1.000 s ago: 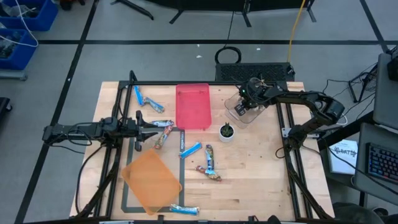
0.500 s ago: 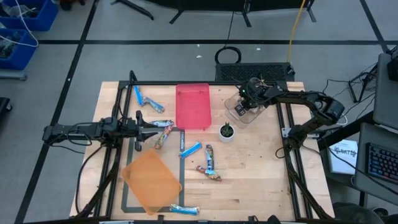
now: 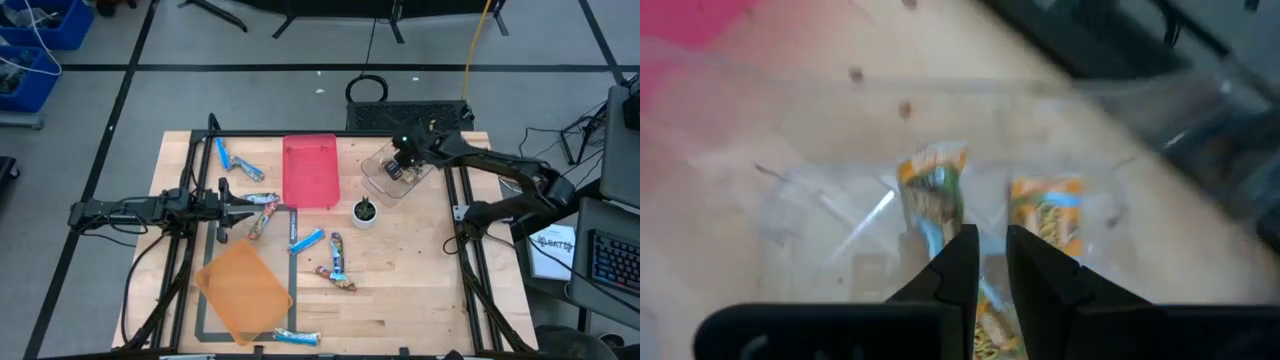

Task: Pick and place Granola Bars by type
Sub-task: Put the orange granola bar into the transparent bin

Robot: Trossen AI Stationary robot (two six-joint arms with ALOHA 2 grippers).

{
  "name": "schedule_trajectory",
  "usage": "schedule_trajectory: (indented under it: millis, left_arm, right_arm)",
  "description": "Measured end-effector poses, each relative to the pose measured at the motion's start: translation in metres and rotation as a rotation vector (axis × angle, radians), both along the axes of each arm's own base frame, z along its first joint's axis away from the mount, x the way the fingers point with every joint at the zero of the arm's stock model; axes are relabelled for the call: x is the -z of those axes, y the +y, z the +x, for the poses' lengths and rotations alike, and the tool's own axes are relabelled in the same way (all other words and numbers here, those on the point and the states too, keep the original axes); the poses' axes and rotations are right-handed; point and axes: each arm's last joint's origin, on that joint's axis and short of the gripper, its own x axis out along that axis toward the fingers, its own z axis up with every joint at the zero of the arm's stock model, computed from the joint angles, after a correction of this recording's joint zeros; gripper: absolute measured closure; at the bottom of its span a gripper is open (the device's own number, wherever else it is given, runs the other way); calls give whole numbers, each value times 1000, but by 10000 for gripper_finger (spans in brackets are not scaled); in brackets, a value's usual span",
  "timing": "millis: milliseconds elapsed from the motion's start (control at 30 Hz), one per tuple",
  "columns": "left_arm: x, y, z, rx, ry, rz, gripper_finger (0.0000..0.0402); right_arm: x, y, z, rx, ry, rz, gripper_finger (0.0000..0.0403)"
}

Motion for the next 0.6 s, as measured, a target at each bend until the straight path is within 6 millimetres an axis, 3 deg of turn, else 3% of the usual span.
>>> schedule_trajectory:
  millis: [367,600]
  left_arm:
    - [0,0,0,0,1,0,254]
    - [0,0,0,0,1,0,254]
  right_arm:
    - [-95,37,-24,-161,-170,-138,353]
    - [-127,69,-38,-194,-407,-179,353]
